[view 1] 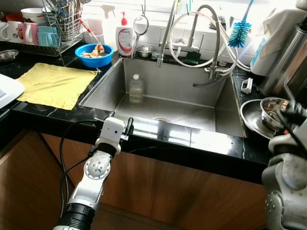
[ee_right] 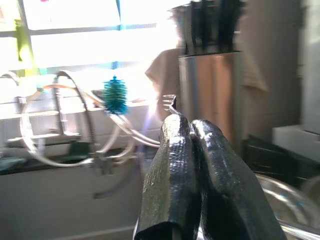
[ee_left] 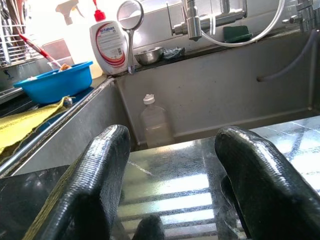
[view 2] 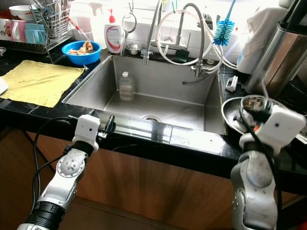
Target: Kitchen organization
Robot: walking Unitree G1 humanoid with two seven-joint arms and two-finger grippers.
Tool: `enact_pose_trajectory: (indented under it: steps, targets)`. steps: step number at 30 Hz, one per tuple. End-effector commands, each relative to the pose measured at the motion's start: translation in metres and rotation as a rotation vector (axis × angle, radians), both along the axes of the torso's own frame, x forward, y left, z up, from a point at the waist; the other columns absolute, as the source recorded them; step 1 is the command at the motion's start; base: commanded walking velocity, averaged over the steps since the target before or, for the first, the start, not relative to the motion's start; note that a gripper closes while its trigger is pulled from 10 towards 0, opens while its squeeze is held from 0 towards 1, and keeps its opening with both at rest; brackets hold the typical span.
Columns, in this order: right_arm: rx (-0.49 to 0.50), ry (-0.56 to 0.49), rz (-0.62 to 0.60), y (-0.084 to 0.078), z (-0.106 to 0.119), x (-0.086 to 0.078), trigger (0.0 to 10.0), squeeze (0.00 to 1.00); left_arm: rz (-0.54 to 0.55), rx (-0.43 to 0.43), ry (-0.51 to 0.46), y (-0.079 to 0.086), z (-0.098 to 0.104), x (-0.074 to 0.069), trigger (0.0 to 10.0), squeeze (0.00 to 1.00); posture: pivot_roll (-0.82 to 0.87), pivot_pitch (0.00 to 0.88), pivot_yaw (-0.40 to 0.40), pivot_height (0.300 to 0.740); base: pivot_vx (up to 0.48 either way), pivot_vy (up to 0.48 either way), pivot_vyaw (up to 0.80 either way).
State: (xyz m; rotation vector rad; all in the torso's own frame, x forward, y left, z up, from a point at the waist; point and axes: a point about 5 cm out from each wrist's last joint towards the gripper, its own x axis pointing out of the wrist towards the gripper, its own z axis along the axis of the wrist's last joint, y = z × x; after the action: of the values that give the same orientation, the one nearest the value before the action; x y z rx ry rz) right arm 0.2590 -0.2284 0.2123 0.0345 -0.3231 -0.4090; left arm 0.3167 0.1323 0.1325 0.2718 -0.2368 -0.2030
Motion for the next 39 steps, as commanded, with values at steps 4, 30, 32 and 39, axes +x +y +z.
enact_pose_trajectory:
  steps: [4,30,32,39]
  targets:
    - [0.113,0.018,0.162,0.014,-0.008,0.007,10.0,0.0,-0.038,-0.055,0.013,-0.007,0.011,0.006,10.0,0.0,0.06,0.0,-0.077,0.74,0.0,0.0,0.0]
    - [0.492,-0.058,0.923,0.077,-0.036,-0.023,10.0,0.0,-0.534,-0.769,0.216,-0.052,0.081,0.018,10.0,0.0,0.06,0.0,-0.06,0.74,0.0,0.0,0.0]
    - [0.519,-0.074,0.95,0.078,-0.036,-0.026,10.0,0.0,-0.537,-0.787,0.224,-0.051,0.08,0.017,10.0,0.0,0.06,0.0,-0.059,0.74,0.0,0.0,0.0]
    - [0.634,-0.159,1.013,0.077,-0.034,-0.036,10.0,0.0,-0.527,-0.89,0.267,-0.045,0.08,0.018,10.0,0.0,0.06,0.0,-0.057,0.74,0.0,0.0,0.0]
